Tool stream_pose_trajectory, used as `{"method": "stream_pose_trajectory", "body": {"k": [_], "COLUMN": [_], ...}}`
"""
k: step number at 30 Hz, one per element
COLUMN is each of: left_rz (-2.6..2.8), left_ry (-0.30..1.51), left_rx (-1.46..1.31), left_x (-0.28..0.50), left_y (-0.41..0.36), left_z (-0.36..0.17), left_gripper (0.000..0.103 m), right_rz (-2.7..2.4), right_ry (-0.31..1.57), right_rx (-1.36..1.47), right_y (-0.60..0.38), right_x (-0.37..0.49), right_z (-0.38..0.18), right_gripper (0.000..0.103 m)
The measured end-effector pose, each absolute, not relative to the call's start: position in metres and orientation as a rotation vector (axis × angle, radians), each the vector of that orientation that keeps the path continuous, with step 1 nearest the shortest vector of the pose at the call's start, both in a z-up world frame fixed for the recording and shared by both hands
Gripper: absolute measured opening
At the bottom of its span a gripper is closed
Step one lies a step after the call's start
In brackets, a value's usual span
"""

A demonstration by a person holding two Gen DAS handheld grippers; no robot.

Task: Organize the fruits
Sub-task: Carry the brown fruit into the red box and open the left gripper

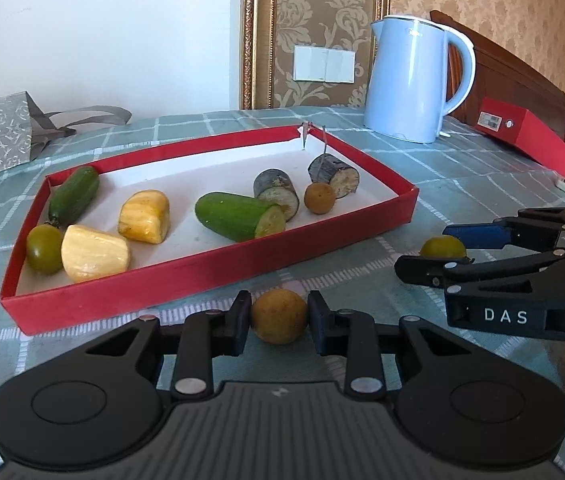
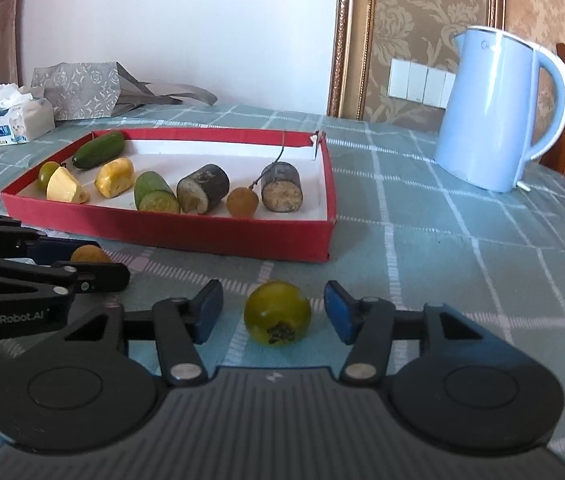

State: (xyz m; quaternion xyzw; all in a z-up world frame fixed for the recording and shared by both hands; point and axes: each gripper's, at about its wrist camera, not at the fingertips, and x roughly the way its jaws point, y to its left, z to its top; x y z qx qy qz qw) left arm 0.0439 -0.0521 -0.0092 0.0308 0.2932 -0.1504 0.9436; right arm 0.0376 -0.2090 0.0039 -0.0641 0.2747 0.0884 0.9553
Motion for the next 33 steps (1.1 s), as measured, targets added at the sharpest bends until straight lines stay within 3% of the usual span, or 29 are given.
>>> {"method": "stream_pose_trajectory", "body": {"k": [1,3,33], "left_rz": [-0.306,-0.303,-0.271], "left_ry": [0.598,0.598,0.569], "left_rx": [0.062,0.061,0.012], "left_x": [0.044,0.043,0.034], "left_y": [-0.052,-0.051,-0.039], "left_z": [-0.009,-0.009,0.001], "left_gripper": [0.029,0.029,0.029], "right_rz": [0.179,0.177,0.179], "right_ry": [0.562,0.576,0.593], "right_rx": [-0.130,-0.124,-0.124], "right_y": [-0.210,-0.210,-0.210], "right_x": [0.038,0.041,0.042], "right_z": [0.004,0.003,0.002], "right_gripper": [0.039,0.033,0.032]}}
